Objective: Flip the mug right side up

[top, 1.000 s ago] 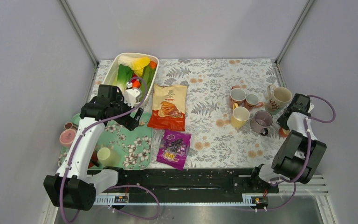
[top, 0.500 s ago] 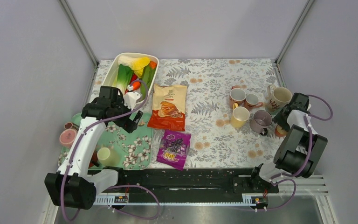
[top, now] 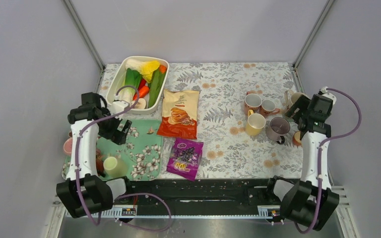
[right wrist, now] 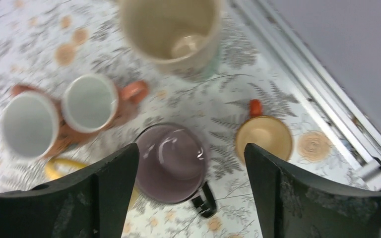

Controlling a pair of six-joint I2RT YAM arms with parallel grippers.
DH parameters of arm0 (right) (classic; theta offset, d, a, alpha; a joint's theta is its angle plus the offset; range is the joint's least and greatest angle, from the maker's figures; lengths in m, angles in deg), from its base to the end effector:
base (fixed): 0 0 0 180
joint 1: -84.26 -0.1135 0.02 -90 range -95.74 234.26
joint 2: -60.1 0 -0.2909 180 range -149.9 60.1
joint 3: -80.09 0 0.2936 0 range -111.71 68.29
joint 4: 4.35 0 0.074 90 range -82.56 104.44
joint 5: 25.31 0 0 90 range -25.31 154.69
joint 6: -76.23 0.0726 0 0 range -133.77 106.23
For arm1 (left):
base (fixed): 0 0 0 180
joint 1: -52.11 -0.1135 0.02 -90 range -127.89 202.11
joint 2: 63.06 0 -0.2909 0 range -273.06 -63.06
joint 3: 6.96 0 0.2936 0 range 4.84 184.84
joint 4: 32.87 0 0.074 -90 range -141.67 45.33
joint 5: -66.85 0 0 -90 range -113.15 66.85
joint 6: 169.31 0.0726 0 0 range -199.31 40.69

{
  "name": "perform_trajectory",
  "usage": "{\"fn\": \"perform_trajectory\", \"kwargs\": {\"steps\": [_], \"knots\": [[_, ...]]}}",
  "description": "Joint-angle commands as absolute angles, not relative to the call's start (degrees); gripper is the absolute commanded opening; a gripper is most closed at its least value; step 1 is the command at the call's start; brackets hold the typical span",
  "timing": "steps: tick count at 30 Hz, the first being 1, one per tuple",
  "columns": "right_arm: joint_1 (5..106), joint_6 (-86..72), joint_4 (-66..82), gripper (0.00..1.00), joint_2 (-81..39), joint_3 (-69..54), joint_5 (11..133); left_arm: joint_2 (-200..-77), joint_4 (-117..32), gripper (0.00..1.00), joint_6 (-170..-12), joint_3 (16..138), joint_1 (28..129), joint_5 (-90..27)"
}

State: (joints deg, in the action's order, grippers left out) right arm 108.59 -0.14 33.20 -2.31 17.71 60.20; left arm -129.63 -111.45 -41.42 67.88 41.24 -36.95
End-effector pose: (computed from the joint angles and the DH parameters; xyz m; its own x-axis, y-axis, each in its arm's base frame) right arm 0.2663 -0.1267 0.2819 -0.4299 0.4522 -0.7814 0.5851 0.7988 0.1404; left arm 0.2425 0.0289 0.2866 -0.7937 0.4549 -0.4038 0.4856 0.8737 0.0297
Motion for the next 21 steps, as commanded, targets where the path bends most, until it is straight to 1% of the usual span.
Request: {"fn": "perform_trajectory", "kwargs": {"steps": [1,3,6,7,8,9,11,13,14,15,18,21], "knots": [[100.59,-3.66,34.31,0.89,4.13,15.29,64.38,-129.09,-119.82,0.99,-29.62,71.64,33.53,-39.97],[96.89,-4.62,34.37,0.89,5.63,15.21,66.25,-129.29,-118.85,0.99,-28.85,71.95,30.82,-36.42],[92.85,-6.73,33.64,0.89,6.34,15.51,71.19,-130.16,-115.69,0.94,-26.06,73.10,27.91,-30.69],[91.63,-7.35,32.87,0.89,6.27,15.74,72.89,-130.21,-114.58,0.94,-21.90,73.00,27.84,-28.87],[89.96,-7.87,31.97,0.89,5.93,15.86,74.52,-130.15,-113.79,0.94,-13.19,72.46,27.81,-27.49],[88.78,-8.34,31.43,0.89,5.65,15.86,75.06,-129.83,-113.29,0.94,-8.44,71.63,27.67,-26.54],[87.17,-9.10,31.46,0.89,4.96,15.62,74.73,-128.92,-111.10,0.93,6.14,68.53,27.51,-23.70],[86.56,-9.34,31.79,0.90,4.99,15.71,74.34,-129.33,-109.27,0.88,13.19,67.14,27.67,-19.68],[86.35,-9.32,31.76,0.90,5.30,15.92,74.18,-130.18,-109.60,0.83,14.90,67.52,27.64,-18.70],[86.24,-9.14,31.64,0.90,5.60,16.17,74.14,-131.32,-110.86,0.82,16.48,68.71,27.42,-18.24],[86.08,-8.56,31.22,0.90,6.34,16.76,74.21,-134.81,-117.30,0.85,21.64,70.17,26.34,-17.26],[85.64,-8.45,31.22,0.90,6.32,16.75,74.75,-136.84,-114.16,0.84,24.68,67.66,26.14,-15.12]]}}
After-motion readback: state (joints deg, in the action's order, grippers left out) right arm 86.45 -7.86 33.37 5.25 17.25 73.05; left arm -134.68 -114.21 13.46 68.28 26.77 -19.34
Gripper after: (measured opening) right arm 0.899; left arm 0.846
